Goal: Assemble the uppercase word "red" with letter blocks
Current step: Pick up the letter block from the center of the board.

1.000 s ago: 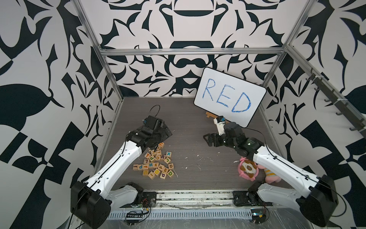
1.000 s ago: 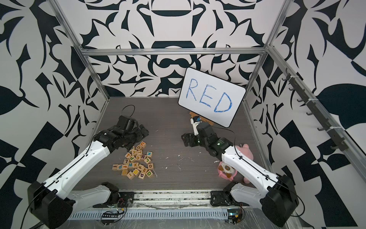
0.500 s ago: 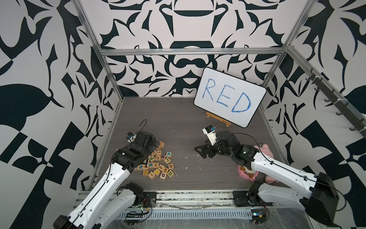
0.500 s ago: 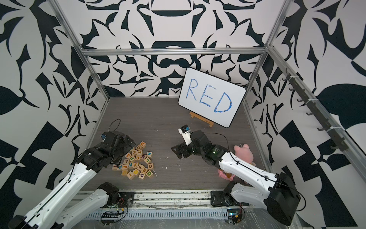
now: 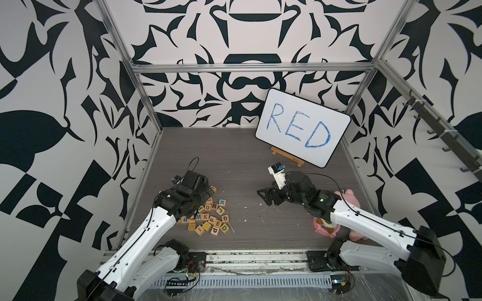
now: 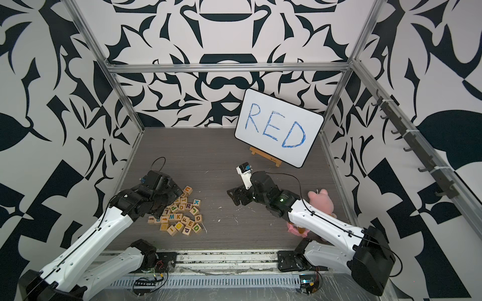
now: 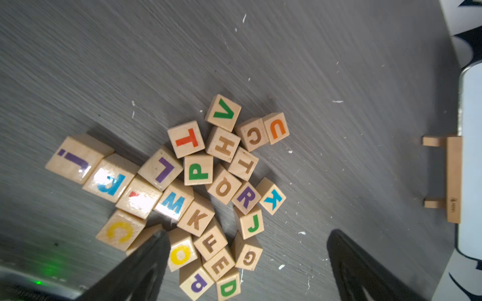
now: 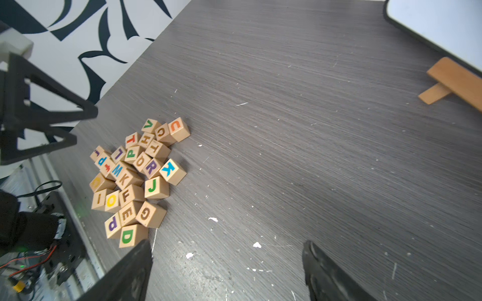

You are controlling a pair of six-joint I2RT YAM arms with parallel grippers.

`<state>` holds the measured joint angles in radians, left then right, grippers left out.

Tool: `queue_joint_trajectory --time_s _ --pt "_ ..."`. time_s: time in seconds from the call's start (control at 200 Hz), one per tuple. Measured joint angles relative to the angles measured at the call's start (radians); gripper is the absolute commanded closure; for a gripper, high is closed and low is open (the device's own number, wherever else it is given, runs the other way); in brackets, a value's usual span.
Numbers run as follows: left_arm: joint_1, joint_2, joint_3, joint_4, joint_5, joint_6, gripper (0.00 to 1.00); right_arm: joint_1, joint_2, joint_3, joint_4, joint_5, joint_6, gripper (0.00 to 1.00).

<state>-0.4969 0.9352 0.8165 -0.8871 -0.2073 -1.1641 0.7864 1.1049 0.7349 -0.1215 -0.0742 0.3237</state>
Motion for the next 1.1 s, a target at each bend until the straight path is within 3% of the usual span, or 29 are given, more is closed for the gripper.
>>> queue_joint_trajectory --time_s 0.225,0.37,0.55,0.75,1.1 --pt "-0.006 0.053 -0.002 0.016 0.110 0.019 0.42 0.000 -0.059 -0.053 0.024 0.169 0.018 0.15" --pt "-0.037 0.063 -0.032 0.043 0.151 0.020 0.43 0.000 -0.153 -0.165 0.106 0.273 0.019 0.17" --pt "-0.093 0.095 -0.065 0.061 0.154 0.021 0.45 0.000 -0.180 -0.276 0.225 0.277 0.006 0.18" --pt "-0.100 0.160 -0.073 0.072 0.122 0.069 0.69 0.000 -0.093 -0.279 0.290 0.226 -0.021 0.18" --pt "-0.100 0.257 -0.072 0.084 0.091 0.164 0.66 0.000 -0.021 -0.303 0.387 0.183 -0.037 0.18"
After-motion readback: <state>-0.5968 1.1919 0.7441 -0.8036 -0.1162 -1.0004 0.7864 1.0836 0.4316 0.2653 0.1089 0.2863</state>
